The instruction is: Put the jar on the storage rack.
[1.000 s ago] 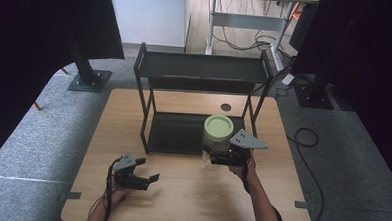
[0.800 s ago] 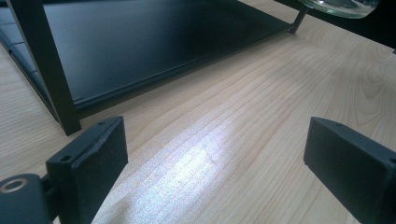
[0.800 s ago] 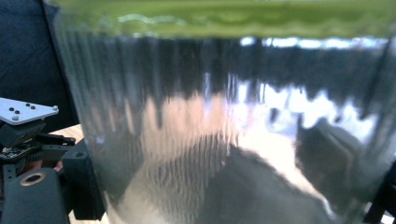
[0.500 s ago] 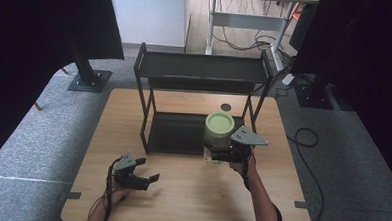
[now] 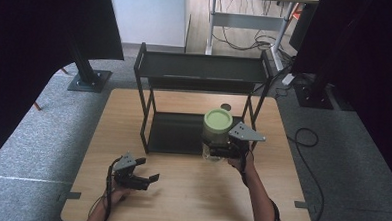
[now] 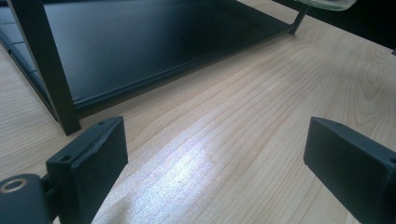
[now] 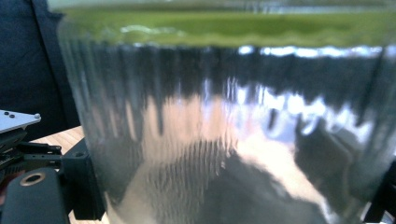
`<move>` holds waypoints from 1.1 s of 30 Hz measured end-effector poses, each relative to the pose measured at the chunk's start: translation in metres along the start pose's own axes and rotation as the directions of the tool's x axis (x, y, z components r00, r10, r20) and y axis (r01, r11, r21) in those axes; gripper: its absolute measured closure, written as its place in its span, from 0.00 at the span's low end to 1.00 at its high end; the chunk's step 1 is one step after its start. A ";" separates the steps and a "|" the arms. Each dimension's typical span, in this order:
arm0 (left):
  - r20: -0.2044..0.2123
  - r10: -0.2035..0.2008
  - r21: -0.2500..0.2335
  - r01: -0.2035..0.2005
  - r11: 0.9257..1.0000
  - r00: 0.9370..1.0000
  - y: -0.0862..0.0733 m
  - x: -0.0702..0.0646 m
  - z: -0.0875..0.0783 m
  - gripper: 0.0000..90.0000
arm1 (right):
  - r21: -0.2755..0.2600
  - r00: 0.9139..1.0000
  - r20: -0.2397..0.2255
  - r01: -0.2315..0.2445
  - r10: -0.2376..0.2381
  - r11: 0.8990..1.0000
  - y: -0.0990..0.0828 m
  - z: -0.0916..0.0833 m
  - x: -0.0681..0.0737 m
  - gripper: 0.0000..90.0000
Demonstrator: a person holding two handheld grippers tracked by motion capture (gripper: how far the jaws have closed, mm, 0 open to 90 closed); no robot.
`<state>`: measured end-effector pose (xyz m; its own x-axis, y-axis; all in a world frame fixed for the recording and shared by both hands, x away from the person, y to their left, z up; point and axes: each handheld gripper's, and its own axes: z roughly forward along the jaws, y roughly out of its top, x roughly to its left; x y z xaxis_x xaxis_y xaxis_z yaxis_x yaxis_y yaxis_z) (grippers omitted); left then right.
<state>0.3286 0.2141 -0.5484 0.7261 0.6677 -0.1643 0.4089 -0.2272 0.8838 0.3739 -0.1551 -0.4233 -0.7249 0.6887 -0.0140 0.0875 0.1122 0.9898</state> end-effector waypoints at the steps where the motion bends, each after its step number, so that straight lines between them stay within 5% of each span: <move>1: 0.000 0.000 0.000 0.000 1.000 1.000 0.000 0.000 0.000 0.07 | 0.000 1.000 0.000 0.000 0.000 1.000 0.000 0.000 0.000 0.12; 33: 0.000 -0.003 -0.001 0.003 1.000 1.000 0.000 0.000 0.000 0.07 | 0.017 0.999 0.038 0.002 -0.003 1.000 0.002 0.019 -0.015 0.12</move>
<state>0.3288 0.2145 -0.5484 0.7249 0.6683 -0.1670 0.4105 -0.2244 0.8838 0.3985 -0.1513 -0.4235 -0.6986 0.7151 -0.0220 0.0978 0.1259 0.9872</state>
